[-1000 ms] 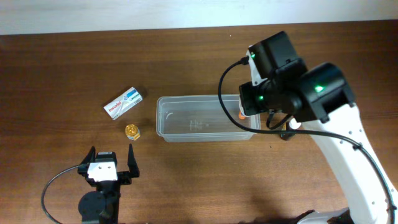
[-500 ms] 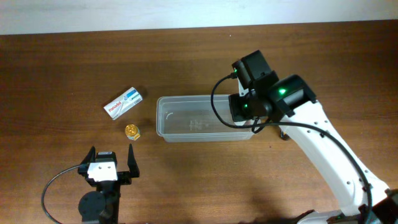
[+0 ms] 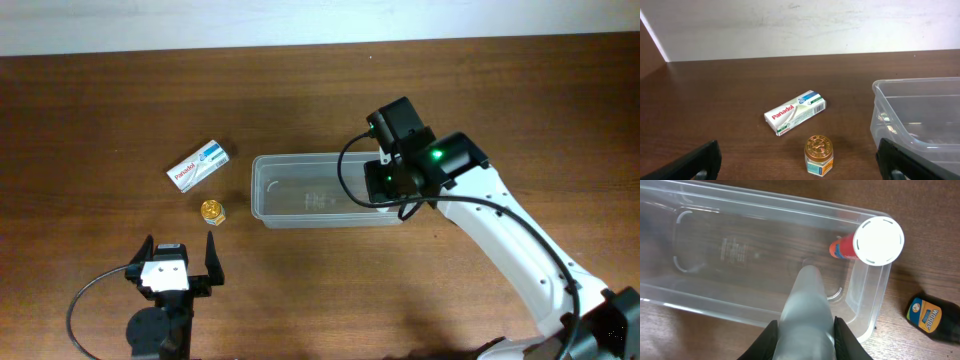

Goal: Pack container
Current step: 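Lift the spray bottle and carry it over the container, then lower the spray bottle into the container beside the orange tube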

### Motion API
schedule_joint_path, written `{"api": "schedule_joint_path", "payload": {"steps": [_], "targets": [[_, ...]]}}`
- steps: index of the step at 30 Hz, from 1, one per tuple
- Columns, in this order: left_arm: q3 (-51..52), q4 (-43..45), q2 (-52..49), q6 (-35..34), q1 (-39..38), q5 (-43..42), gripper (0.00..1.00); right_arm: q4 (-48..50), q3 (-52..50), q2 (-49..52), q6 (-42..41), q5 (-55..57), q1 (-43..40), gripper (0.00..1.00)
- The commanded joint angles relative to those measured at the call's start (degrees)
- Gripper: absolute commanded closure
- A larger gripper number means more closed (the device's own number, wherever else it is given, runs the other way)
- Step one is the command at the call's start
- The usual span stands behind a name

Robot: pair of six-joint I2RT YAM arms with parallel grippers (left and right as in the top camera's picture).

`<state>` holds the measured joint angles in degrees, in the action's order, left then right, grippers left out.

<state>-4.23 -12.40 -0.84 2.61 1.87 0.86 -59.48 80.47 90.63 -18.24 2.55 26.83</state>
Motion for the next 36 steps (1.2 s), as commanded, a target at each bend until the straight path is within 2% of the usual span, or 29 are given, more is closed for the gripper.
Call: {"api": "schedule_joint_path", "payload": {"steps": [1,20,36], "targets": [[0.5,0.24,0.39,0.94,0.28,0.39,0.01,0.52,-0.22,1.7,-0.7,1.27,0.33,0.76],[0.5,0.24,0.39,0.94,0.28,0.39,0.0,2.62,-0.22,11.82,-0.76,4.2,0.07,0.76],[0.5,0.22,0.39,0.94,0.28,0.39,0.0,2.71,-0.24,12.09,-1.81,4.2,0.07,0.76]]}}
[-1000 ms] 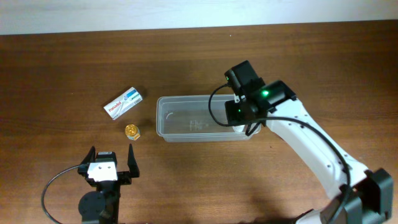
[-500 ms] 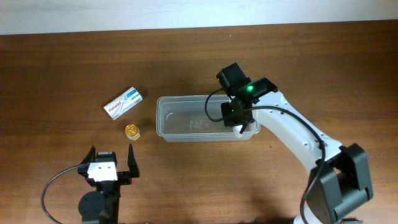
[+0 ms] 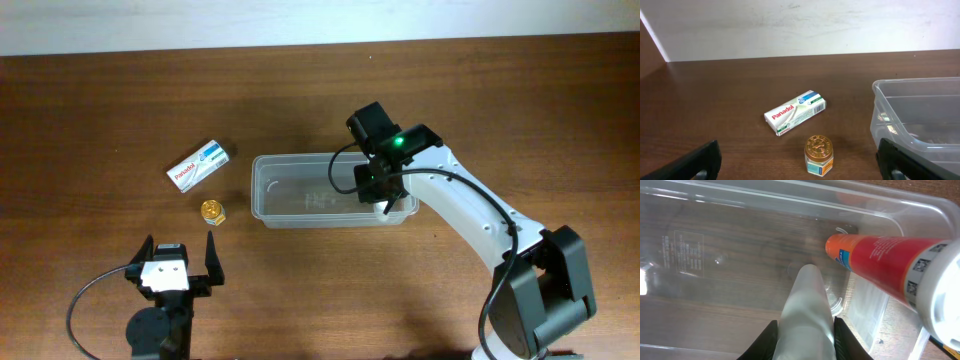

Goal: Pack container
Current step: 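Lower the spray bottle into the container beside the orange tube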

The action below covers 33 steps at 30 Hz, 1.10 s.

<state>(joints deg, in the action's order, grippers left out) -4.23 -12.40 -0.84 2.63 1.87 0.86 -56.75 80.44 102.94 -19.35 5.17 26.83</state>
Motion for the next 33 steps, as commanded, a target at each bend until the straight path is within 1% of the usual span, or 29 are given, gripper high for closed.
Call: {"api": "schedule_joint_path", "payload": {"steps": [1,15,17,18,33], "targets": [[0.5,0.22,0.39,0.92,0.28,0.39,0.01,-0.15,-0.22,-0.22,-0.7,1.57,0.07,0.76],[0.5,0.24,0.39,0.92,0.28,0.39,0.01,-0.48,-0.22,-0.22,-1.16,2.64,0.07,0.75],[0.5,0.24,0.39,0.92,0.28,0.39,0.01,-0.48,-0.2,-0.22,-1.11,2.64,0.07,0.56],[0.5,0.24,0.39,0.92,0.28,0.37,0.01,-0.5,-0.22,-0.22,-1.11,2.64,0.07,0.51],[0.5,0.24,0.39,0.92,0.28,0.39,0.01,-1.51,-0.22,-0.22,-1.14,2.6,0.07,0.51]]}}
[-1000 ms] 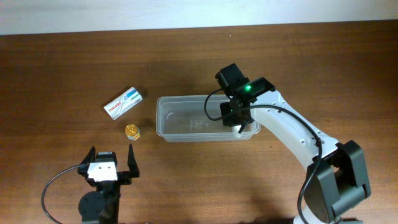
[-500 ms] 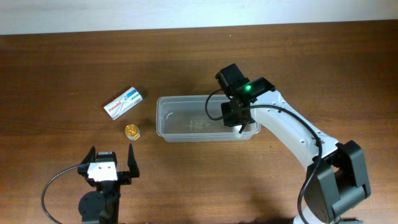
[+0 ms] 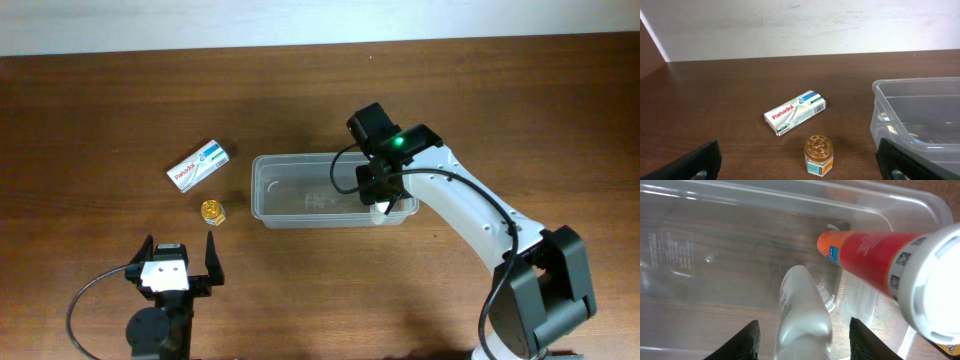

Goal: Pack container
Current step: 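Lower the spray bottle into the container beside the orange tube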

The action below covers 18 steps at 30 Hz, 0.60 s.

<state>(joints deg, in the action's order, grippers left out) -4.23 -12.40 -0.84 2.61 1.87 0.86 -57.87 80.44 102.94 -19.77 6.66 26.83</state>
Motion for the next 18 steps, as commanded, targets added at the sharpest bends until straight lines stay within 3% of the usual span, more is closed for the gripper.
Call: {"api": "schedule_joint_path", "payload": {"steps": [1,9,18], "targets": [[0.5,0.24,0.39,0.94,0.28,0.37,0.01,-0.61,-0.2,-0.22,-0.72,1.09,0.07,0.51],[0.5,0.24,0.39,0.94,0.28,0.39,0.01,-1.09,1.16,-1.4,-0.72,-1.92,0.07,0.5],[0.5,0.24,0.39,0.94,0.28,0.37,0.01,-5.9,10.38,-4.94,-0.7,-1.9,0.07,0.45]]}}
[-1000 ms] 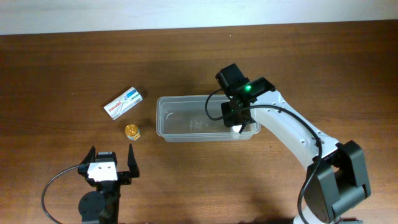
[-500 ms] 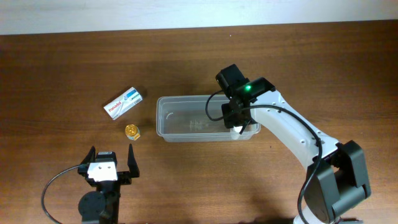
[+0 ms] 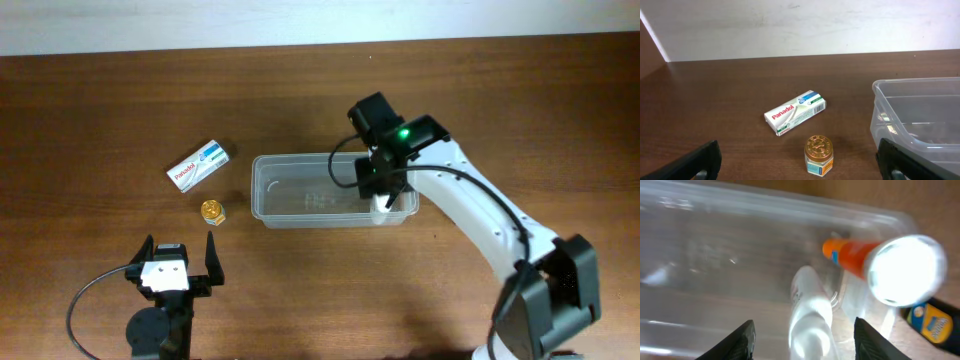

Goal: Pack container
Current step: 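Lower the spray bottle into the container beside the orange tube, then move the right gripper right over the small dark bottle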

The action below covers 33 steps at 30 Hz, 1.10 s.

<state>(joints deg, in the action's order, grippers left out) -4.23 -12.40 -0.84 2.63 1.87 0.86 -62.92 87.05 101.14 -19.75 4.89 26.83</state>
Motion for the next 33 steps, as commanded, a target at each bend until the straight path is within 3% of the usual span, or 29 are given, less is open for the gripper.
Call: {"api": "schedule_joint_path", "payload": {"steps": [1,8,15,22,26,33], "targets": [[0.5,0.24,0.39,0.92,0.28,0.39,0.01,-1.57,4.79,-3.39,-0.72,-0.13,0.07,0.44],[0.5,0.24,0.39,0.92,0.28,0.39,0.0,-6.21,11.63,-3.82,-0.46,0.33,-0.76,0.44],[0.5,0.24,0.39,0.92,0.28,0.39,0.01,-14.19,17.55,-4.04,0.39,0.52,-9.05,0.44],[0.5,0.24,0.39,0.92,0.28,0.39,0.01,-17.94,17.29,-4.13,4.52,0.28,-21.84,0.44],[0.5,0.24,0.39,0.92,0.28,0.39,0.01,-17.9,15.37,-4.13,5.62,0.15,-26.86,0.36],[0.5,0.24,0.39,0.92,0.28,0.39,0.01,-14.95,7.06,-3.93,9.49,0.07,-29.49,0.31]]}}
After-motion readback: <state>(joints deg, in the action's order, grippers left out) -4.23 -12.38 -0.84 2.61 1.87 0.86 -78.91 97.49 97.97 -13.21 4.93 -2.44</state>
